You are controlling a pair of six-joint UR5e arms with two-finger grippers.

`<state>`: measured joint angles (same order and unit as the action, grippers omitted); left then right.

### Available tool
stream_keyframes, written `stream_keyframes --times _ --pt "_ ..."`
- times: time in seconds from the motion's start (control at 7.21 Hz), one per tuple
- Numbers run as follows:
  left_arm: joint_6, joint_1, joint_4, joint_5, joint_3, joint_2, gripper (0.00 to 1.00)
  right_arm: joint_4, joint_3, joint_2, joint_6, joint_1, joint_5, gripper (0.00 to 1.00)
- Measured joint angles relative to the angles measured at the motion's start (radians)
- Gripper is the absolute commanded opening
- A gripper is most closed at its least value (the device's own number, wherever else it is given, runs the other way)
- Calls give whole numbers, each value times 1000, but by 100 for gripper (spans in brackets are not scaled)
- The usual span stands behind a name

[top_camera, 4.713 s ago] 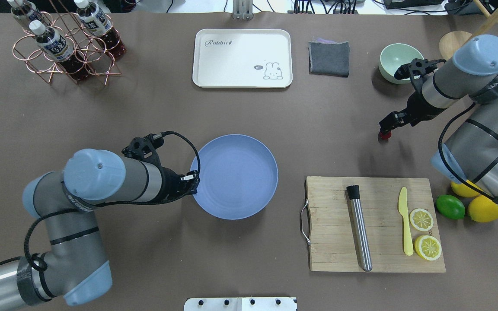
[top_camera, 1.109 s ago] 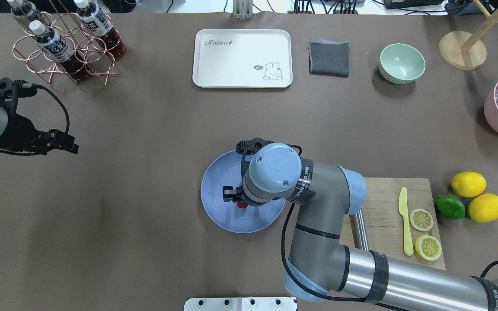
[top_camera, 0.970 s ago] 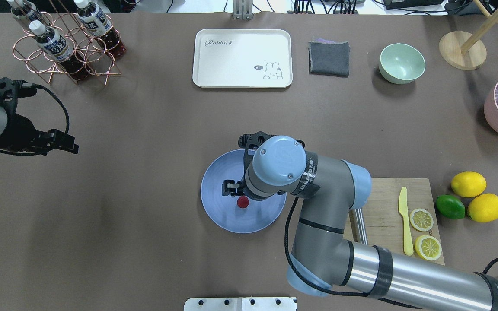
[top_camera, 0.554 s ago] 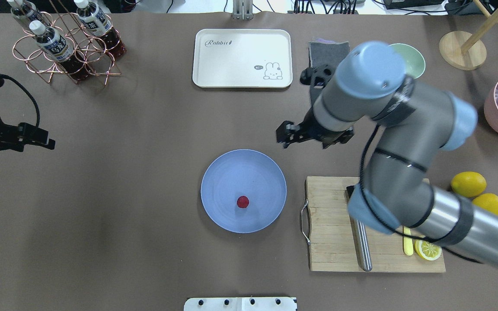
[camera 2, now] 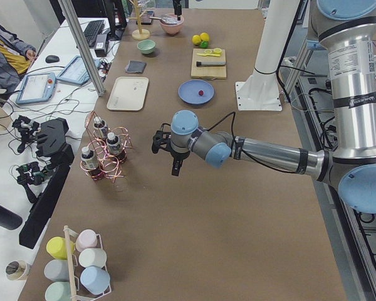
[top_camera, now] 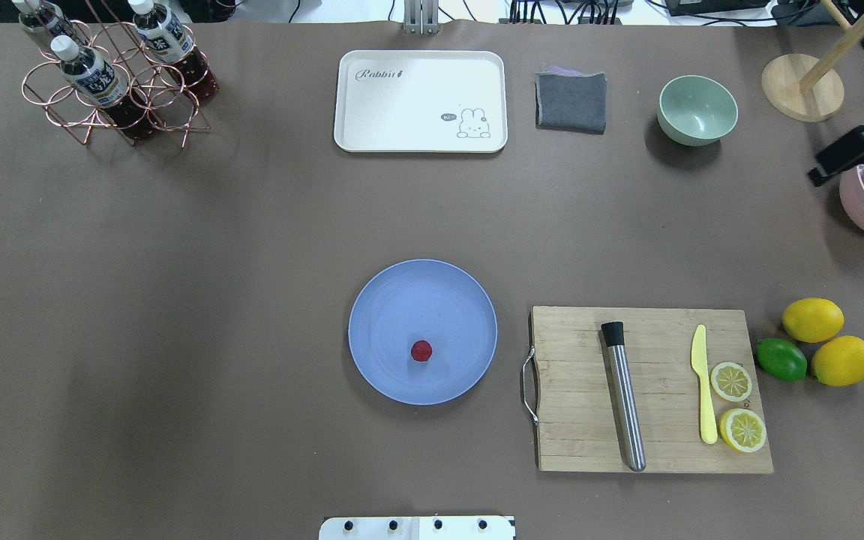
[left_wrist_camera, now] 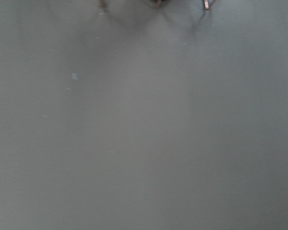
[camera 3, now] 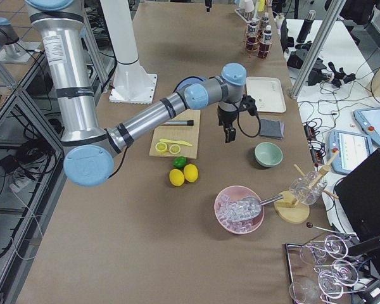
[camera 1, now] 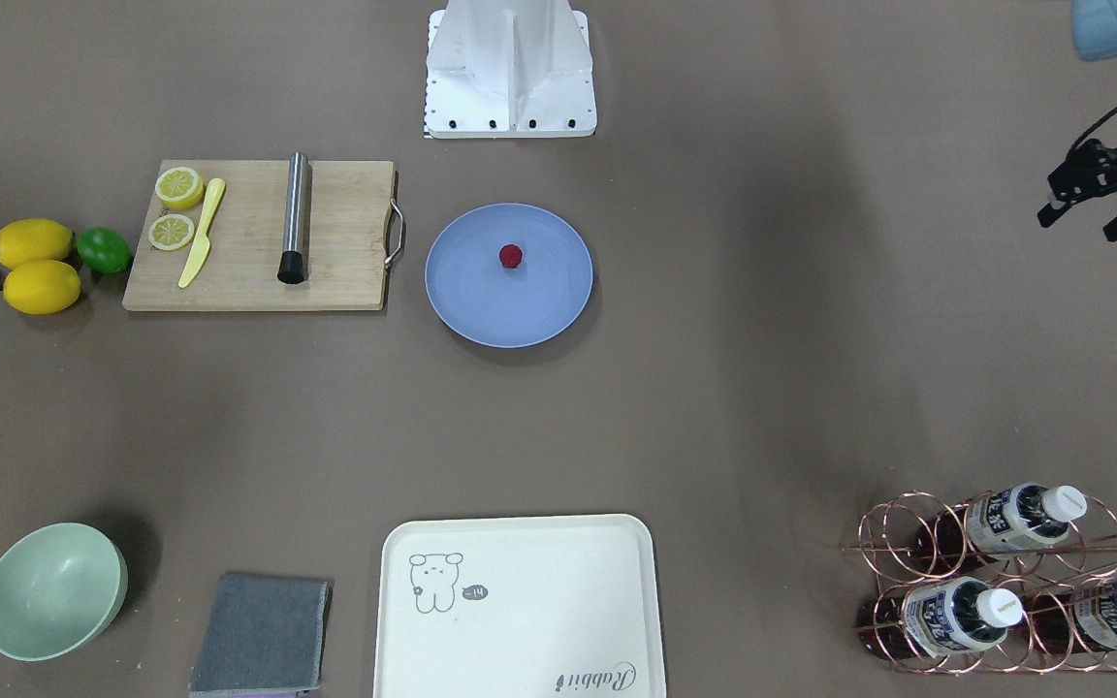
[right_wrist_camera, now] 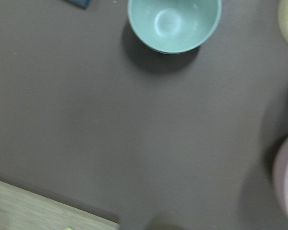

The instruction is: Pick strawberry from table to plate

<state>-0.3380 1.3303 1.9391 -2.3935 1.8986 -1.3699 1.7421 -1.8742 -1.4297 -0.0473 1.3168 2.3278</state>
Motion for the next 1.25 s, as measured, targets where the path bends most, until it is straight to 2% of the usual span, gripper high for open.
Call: stream_keyframes --times 0.28,0.42,0.69,1.25 --pt "261 123 -194 -15 -1 -2 91 -2 196 -39 344 194 29 100" --pt "320 150 -248 -17 0 -2 97 -10 250 -60 428 239 25 100" --pt "351 164 -278 -17 -8 6 97 -25 287 -85 499 288 21 100" --pt "344 167 -279 -14 -38 12 97 -26 286 -81 508 304 22 100"
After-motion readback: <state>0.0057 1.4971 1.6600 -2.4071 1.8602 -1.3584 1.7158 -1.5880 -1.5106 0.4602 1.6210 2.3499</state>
